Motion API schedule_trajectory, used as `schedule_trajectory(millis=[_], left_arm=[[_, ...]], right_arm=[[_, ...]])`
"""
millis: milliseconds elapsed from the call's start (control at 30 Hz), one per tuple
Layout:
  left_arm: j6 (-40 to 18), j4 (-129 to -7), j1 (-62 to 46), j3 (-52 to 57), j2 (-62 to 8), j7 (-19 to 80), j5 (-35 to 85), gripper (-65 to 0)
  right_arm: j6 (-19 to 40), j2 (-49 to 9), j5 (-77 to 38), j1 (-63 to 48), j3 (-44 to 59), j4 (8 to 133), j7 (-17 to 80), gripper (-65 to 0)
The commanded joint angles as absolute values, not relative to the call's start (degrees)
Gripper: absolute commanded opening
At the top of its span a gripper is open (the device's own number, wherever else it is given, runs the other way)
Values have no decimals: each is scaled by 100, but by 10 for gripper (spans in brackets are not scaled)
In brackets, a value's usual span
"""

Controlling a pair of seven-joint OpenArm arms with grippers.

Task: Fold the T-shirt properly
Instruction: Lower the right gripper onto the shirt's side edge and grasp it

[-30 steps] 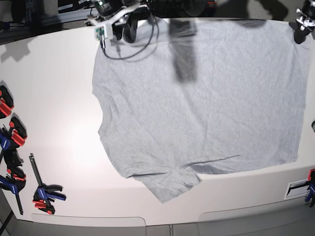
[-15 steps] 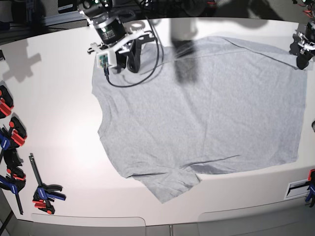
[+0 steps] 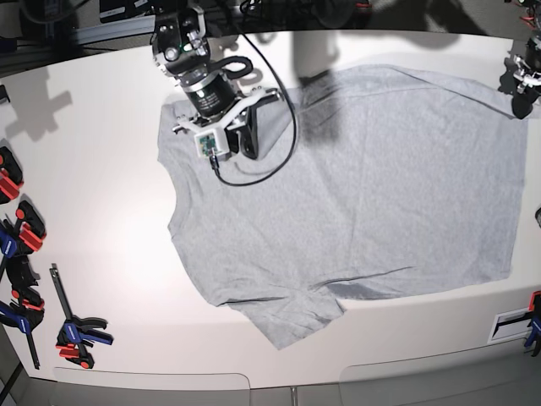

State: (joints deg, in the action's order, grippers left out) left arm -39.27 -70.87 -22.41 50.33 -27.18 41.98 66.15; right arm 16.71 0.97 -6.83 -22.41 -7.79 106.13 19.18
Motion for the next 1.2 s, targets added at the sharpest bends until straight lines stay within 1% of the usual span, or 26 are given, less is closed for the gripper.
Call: schedule_trajectory(millis=[0,67,167,233,267,367,467,567,667,733,867,967,1067,1167], left_arm=[[-4000,-7177,-2255,5083,-2862,4032,6744,-650],[-4000,-7177,-2255,5083,-2860,3881,6722,-650],[-3979,-7177,-2228,5083,-2862,3387,6329,-650],[-3577,-7177,-2126,5083,-2860,3273,6136,-650],[-3441,-7177,-2053,5083,-2860,3275,6082,-650],[-3417,-7177,-1841,4963,-2884,3288,5889,-650],[-3424,-7177,-1682,4580,-2945,3221,5564,-650],[-3347,-7177,-1559,4134,-2956,2919,5100,-650],[-2976,-7177,-1485,3865,-2958,2637,4648,-650],[-2829,-7177,-1476,3854,-2961,2403,4399,-650],[-2390,-7177,-1472,3854,-3065,2121,4139,-650],[-2351,-7177,-1435,3854,-3164,2091,4108,-650],[-2349,-7177,-1358,3852,-3179,2018,3780,-650],[-2351,-7177,-1330,3852,-3177,1957,3597,-650]], right_arm=[[1708,110,-722,-2123,-790,10713,1734,-650],[1570,113,-720,-2001,-790,10713,1739,-650],[1028,113,-637,-1861,-779,10711,1737,-650],[871,110,-495,-1793,-779,10711,1745,-650],[854,110,-462,-1793,-781,10711,1743,-650],[856,113,-464,-1793,-779,10694,1765,-650],[849,113,-462,-1793,-779,10578,1758,-650],[788,115,-447,-1774,-779,10344,1688,-650],[790,183,-207,-1682,-779,10119,1638,-650],[788,239,-8,-1603,-781,10022,1629,-650],[751,237,5,-1457,-779,10009,1627,-650],[521,237,8,-1374,-779,10009,1632,-650],[270,239,8,-1337,-779,10005,1632,-650],[268,239,5,-1334,-779,10003,1632,-650]])
